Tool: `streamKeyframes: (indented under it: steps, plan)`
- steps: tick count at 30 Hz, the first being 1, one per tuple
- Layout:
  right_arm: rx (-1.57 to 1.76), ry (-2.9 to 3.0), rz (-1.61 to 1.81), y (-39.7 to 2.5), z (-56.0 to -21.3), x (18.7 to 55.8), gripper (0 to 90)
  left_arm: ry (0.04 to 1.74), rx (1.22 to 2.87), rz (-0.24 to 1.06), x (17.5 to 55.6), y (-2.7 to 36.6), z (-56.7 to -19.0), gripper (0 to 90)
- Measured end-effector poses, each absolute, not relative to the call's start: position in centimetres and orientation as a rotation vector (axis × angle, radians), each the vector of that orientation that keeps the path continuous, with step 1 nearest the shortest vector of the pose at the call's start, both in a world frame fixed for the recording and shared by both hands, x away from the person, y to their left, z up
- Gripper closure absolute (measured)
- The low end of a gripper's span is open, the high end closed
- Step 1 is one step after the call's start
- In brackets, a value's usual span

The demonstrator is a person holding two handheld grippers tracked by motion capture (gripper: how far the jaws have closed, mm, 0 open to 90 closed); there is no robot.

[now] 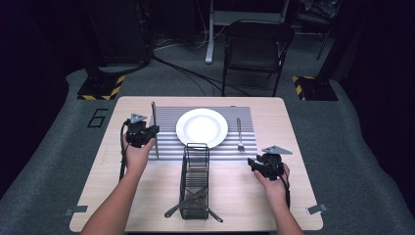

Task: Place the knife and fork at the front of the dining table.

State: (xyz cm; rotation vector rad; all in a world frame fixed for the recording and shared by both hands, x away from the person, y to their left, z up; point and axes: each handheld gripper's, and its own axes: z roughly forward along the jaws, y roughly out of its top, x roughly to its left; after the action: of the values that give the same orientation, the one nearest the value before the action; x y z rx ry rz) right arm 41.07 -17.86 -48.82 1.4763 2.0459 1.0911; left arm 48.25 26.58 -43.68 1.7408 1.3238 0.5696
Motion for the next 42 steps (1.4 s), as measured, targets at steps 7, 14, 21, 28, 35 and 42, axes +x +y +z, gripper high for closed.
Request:
streamKeyframes:
  steps: [7, 14, 21, 28, 35, 42]
  plan:
    - [1.477, 2.044, 1.094, -17.9, -48.8, 41.1, 55.3, 1.339, 1.707, 0.563, 48.6, 26.7, -44.1, 82.5]
    - [1.478, 2.041, 1.102, -18.0, -48.8, 41.1, 55.3, 1.349, 1.698, 0.570, 48.9, 26.6, -44.4, 82.5]
    - [1.478, 2.040, 1.102, -18.0, -48.7, 41.1, 55.3, 1.353, 1.688, 0.569, 49.6, 26.1, -44.9, 82.5]
    - [1.471, 2.046, 1.104, -18.2, -48.8, 41.2, 55.3, 1.374, 1.665, 0.562, 50.8, 25.6, -45.3, 82.6]
    - [1.475, 2.041, 1.108, -18.3, -48.8, 41.2, 55.3, 1.406, 1.653, 0.559, 51.7, 25.3, -45.5, 82.6]
    - [1.479, 2.043, 1.113, -18.3, -48.7, 41.2, 55.3, 1.445, 1.663, 0.566, 52.6, 24.9, -45.7, 82.5]
